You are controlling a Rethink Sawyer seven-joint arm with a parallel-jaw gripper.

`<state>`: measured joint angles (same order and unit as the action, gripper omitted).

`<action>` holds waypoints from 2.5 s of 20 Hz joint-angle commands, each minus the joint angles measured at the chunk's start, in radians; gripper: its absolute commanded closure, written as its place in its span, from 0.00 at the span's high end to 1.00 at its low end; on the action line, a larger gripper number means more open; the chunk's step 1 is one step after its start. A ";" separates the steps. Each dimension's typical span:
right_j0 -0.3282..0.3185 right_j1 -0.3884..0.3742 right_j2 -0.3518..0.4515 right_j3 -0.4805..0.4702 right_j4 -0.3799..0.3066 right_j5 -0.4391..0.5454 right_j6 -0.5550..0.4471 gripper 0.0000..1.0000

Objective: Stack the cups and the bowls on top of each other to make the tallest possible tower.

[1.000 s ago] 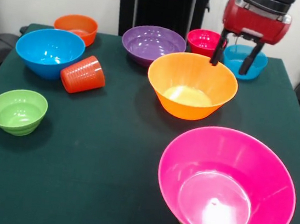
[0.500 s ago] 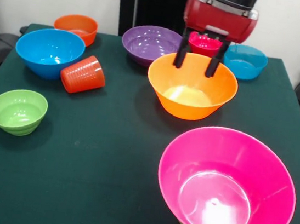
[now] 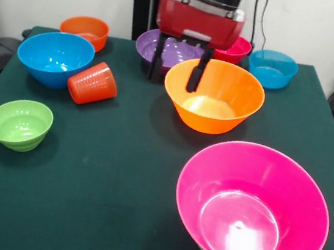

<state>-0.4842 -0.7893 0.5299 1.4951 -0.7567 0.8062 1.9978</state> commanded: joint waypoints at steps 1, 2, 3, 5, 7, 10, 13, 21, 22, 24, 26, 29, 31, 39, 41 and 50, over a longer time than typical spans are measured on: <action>-0.046 0.120 0.058 -0.095 -0.080 0.057 -0.401 1.00; -0.053 0.125 0.056 -0.103 -0.083 0.055 -0.418 1.00; -0.061 0.136 0.056 -0.120 -0.084 0.062 -0.443 1.00; -0.076 0.154 0.056 -0.150 -0.085 0.075 -0.490 1.00; -0.084 0.173 0.052 -0.180 -0.091 0.088 -0.530 1.00; -0.093 0.169 0.034 -0.179 -0.089 0.117 -0.574 1.00; -0.102 0.141 0.007 -0.159 -0.070 0.149 -0.580 1.00; -0.200 -0.047 -0.014 0.033 0.001 0.236 -0.693 1.00; -0.220 -0.070 -0.011 0.063 0.006 0.223 -0.700 1.00; -0.243 -0.096 -0.008 0.094 0.012 0.218 -0.693 1.00; -0.253 -0.114 -0.010 0.115 0.011 0.235 -0.687 1.00; -0.260 -0.138 -0.010 0.140 0.009 0.261 -0.673 1.00; -0.252 -0.127 -0.022 0.144 -0.018 0.262 -0.638 1.00; -0.225 -0.079 -0.091 0.222 -0.076 0.144 -0.439 1.00; -0.224 -0.081 -0.110 0.262 -0.073 0.094 -0.377 1.00; -0.274 -0.044 -0.097 0.423 0.087 0.057 -0.355 1.00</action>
<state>-0.7508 -0.9024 0.4384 1.7517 -0.7266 0.9057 1.6403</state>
